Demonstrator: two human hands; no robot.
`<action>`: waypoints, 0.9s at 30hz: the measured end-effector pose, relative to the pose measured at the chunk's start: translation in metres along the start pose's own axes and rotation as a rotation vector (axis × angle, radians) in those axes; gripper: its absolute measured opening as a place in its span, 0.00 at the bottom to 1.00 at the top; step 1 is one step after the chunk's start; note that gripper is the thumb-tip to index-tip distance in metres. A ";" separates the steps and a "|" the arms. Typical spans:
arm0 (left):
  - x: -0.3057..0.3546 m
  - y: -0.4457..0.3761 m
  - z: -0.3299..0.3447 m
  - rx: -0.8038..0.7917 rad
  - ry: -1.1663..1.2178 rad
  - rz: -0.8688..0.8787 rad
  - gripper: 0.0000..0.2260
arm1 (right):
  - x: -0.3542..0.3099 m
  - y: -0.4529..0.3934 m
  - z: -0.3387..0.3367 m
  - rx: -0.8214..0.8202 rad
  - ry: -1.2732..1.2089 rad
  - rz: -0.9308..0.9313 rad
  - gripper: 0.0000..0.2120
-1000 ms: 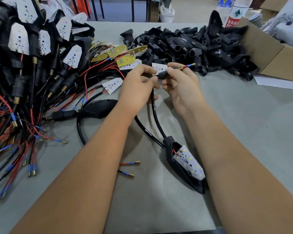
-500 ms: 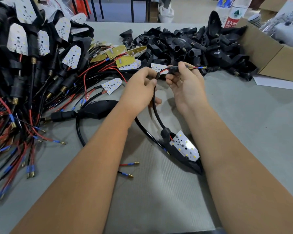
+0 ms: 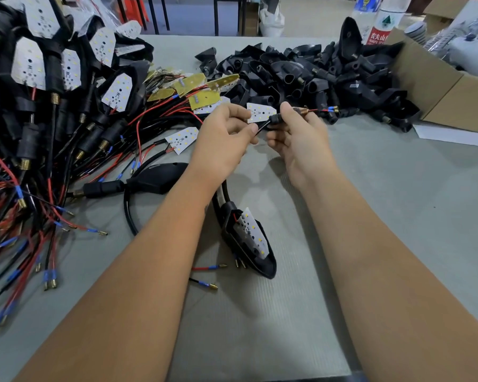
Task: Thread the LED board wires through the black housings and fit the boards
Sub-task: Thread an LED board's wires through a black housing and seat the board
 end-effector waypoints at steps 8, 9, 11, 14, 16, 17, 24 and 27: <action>0.002 0.004 0.001 -0.032 -0.007 0.082 0.08 | 0.001 -0.001 -0.003 0.028 0.066 0.011 0.07; 0.002 0.004 0.001 -0.016 -0.006 0.072 0.07 | 0.001 -0.001 -0.002 0.013 0.085 0.006 0.07; 0.003 0.005 0.002 0.045 0.032 0.019 0.03 | 0.002 0.001 -0.001 -0.038 0.140 -0.010 0.07; 0.003 0.004 0.002 0.125 0.062 -0.034 0.05 | 0.005 0.005 0.003 -0.132 0.310 -0.059 0.10; 0.003 0.004 0.002 0.139 0.068 -0.049 0.08 | 0.006 0.008 0.005 -0.180 0.392 -0.102 0.12; 0.002 0.004 0.001 0.134 0.072 -0.066 0.10 | 0.006 0.009 0.006 -0.194 0.407 -0.113 0.13; 0.001 0.003 0.004 -0.013 -0.103 -0.072 0.13 | 0.002 0.004 0.007 -0.102 0.301 0.070 0.23; 0.000 0.003 0.004 -0.028 -0.247 0.014 0.14 | 0.001 0.003 0.003 -0.081 0.173 0.022 0.16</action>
Point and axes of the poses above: each hand's wrist, its own y-axis away from the middle knuckle, its own z-axis out of the palm, x = y × z, the point moved 1 cm from there along -y, towards the middle knuckle, and after that the axes turned 6 degrees about -y, right-handed, at the moved point
